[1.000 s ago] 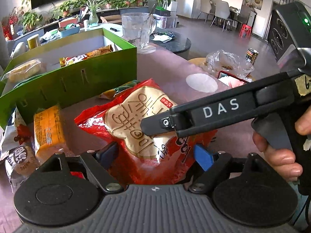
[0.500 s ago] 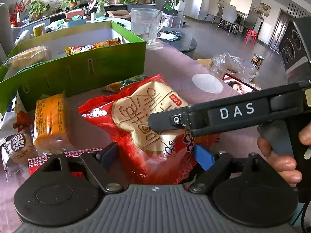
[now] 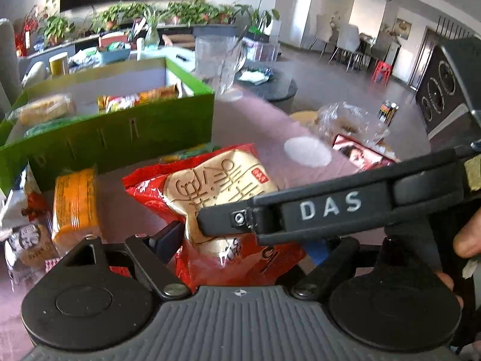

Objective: Organize snacks
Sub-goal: 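Close the right gripper on the red cracker bag and lift it, then carry the red cracker bag into the green box and open the right gripper, then withdraw the right gripper and move it onto the red striped biscuit bag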

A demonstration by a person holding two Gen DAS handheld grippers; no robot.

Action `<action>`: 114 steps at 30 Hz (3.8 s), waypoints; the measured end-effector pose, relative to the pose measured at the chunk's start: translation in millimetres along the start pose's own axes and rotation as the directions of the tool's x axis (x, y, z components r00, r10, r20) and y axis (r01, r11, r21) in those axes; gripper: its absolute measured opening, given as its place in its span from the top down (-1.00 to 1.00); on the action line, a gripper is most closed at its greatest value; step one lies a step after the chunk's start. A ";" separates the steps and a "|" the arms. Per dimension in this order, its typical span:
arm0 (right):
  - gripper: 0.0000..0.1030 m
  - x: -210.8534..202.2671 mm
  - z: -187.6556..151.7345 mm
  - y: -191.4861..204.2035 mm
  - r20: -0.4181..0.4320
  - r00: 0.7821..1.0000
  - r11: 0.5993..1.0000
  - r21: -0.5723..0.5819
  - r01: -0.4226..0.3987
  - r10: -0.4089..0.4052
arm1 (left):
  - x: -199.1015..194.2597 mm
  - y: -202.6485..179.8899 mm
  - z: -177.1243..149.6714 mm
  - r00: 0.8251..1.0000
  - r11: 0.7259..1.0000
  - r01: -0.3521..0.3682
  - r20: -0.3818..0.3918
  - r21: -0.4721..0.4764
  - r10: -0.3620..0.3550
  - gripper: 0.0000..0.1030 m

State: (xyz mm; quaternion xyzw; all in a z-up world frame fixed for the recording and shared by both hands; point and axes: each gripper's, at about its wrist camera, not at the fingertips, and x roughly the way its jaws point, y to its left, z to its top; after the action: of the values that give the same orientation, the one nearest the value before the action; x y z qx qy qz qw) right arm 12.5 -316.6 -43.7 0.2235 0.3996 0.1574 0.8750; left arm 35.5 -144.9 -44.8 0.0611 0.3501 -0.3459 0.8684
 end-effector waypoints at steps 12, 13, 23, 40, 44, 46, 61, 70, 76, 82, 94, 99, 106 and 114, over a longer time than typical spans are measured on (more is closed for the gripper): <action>0.33 -22.4 18.8 31.2 0.098 0.995 0.996 -0.088 -0.017 0.025 | -30.7 -3.0 26.3 0.992 0.997 -0.046 0.122 0.067 0.037 -0.58; 0.33 -22.2 22.4 32.4 0.103 0.994 0.996 -0.091 -0.021 0.030 | -31.8 -1.5 30.3 0.991 0.996 -0.051 0.129 0.068 0.042 -0.58; 0.33 -15.0 71.3 42.9 0.167 0.982 0.991 -0.121 -0.064 0.083 | -34.0 20.1 79.1 0.976 0.989 -0.106 0.199 0.102 0.084 -0.58; 0.33 21.8 135.9 25.9 0.200 0.972 0.990 -0.094 -0.109 0.126 | 16.1 61.1 132.8 0.974 0.984 -0.140 0.196 0.112 0.116 -0.55; 0.33 36.3 142.5 17.6 0.186 0.975 0.991 -0.076 -0.108 0.121 | 34.6 72.6 136.6 0.979 0.986 -0.131 0.171 0.104 0.112 -0.55; 0.33 42.9 145.2 13.9 0.177 0.977 0.992 -0.064 -0.108 0.117 | 42.4 77.7 137.3 0.981 0.987 -0.128 0.161 0.097 0.111 -0.55; 0.23 55.6 152.4 -11.4 0.238 0.971 0.998 0.049 -0.036 0.024 | 64.5 101.7 129.9 0.976 0.984 -0.170 0.146 0.057 0.160 -0.59; 0.23 27.1 127.9 0.8 0.253 0.967 1.000 -0.016 -0.006 0.010 | 40.4 96.0 115.9 0.970 0.978 -0.201 0.155 0.060 0.190 -0.63; 0.20 16.3 118.2 19.2 0.256 0.966 0.996 -0.090 0.003 0.020 | 21.6 94.0 109.6 0.961 0.975 -0.214 0.190 0.055 0.200 -0.68; 0.11 8.6 102.9 31.7 0.253 0.968 0.990 -0.141 0.025 0.012 | -3.3 92.8 96.1 0.948 0.966 -0.257 0.202 0.032 0.245 -0.69; 0.08 -2.7 56.2 48.3 0.182 0.983 0.986 -0.165 0.022 0.008 | -63.2 102.8 35.4 0.935 0.956 -0.276 0.203 -0.103 0.292 -0.75; 0.08 -0.7 33.7 56.9 0.132 0.991 0.985 -0.173 0.019 0.004 | -76.6 101.4 6.1 0.943 0.957 -0.260 0.179 -0.129 0.280 -0.75; 0.08 6.2 3.8 71.3 0.042 0.999 0.978 -0.208 0.016 -0.007 | -80.2 97.9 -33.6 0.963 0.964 -0.224 0.120 -0.144 0.242 -0.75; 0.08 12.0 -20.2 83.4 -0.026 0.999 0.974 -0.227 0.014 -0.020 | -79.6 87.1 -58.1 0.979 0.976 -0.179 0.074 -0.125 0.189 -0.75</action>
State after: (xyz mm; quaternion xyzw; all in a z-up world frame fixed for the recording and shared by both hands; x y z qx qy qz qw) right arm -3.5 -234.9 -19.9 0.1166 0.3930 0.1977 0.8904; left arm 17.6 -14.7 -48.3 0.0270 0.3251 -0.2452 0.9129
